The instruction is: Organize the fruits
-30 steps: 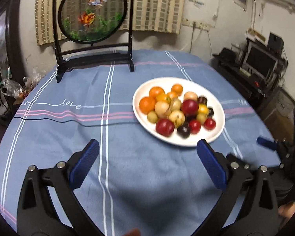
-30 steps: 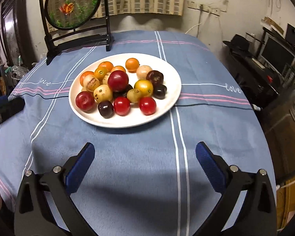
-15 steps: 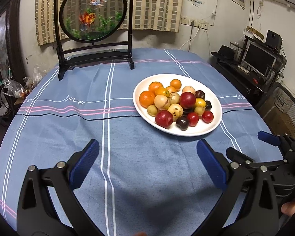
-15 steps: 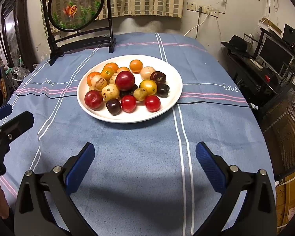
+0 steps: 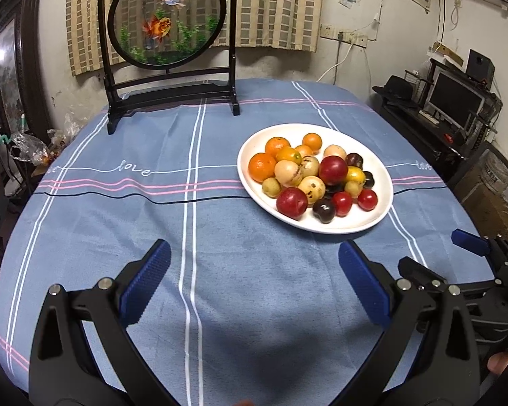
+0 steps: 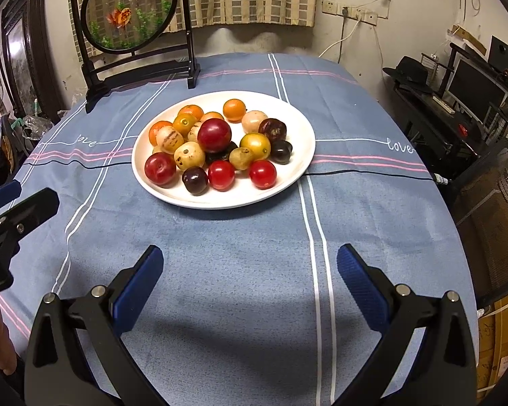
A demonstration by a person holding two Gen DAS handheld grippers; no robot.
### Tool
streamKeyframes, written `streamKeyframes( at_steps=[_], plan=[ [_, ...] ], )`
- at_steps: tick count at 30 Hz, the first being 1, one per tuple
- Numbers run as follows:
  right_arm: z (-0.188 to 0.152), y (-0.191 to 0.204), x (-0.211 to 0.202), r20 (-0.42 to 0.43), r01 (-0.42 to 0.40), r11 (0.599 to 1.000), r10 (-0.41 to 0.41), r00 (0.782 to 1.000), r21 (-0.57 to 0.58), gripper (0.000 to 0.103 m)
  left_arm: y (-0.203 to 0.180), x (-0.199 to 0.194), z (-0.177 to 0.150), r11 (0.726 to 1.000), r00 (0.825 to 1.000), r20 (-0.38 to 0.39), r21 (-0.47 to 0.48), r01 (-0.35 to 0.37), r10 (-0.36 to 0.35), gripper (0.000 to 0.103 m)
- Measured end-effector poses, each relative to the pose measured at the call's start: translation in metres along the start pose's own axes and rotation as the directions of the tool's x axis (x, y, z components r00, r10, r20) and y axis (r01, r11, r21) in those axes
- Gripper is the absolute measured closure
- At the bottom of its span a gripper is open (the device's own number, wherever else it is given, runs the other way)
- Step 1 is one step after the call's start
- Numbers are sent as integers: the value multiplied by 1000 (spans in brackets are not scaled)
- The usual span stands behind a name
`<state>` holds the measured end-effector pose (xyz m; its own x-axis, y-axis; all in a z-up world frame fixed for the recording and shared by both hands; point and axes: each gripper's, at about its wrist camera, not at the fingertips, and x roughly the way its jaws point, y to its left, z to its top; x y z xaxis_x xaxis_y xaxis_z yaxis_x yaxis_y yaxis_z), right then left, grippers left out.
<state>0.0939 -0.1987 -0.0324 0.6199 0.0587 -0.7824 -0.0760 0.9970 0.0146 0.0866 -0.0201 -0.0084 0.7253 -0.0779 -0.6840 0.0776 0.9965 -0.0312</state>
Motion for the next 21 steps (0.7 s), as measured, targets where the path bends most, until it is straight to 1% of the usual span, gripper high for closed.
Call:
streamKeyframes(
  at_steps=[4,10,15,21],
  plan=[
    [0,1,1,-3,-4,1000,4,1000,-3,1,1,0,0,1000,1000,3,-6,-3,3,2],
    [0,1,0,-3,-1,1000,1,1000,-1,1,1,-3,1,999,999,29,2,-32,32,2],
    [1,2,-1,1,-2,1000,2,1000,-7,1,3,0,1,1000,1000,-2,-10,-4,4,2],
    [1,2,-1,0,0,1000,0,1000,-11,1,9,1,2,999,1000,-12,-40,11,-11,2]
  ],
)
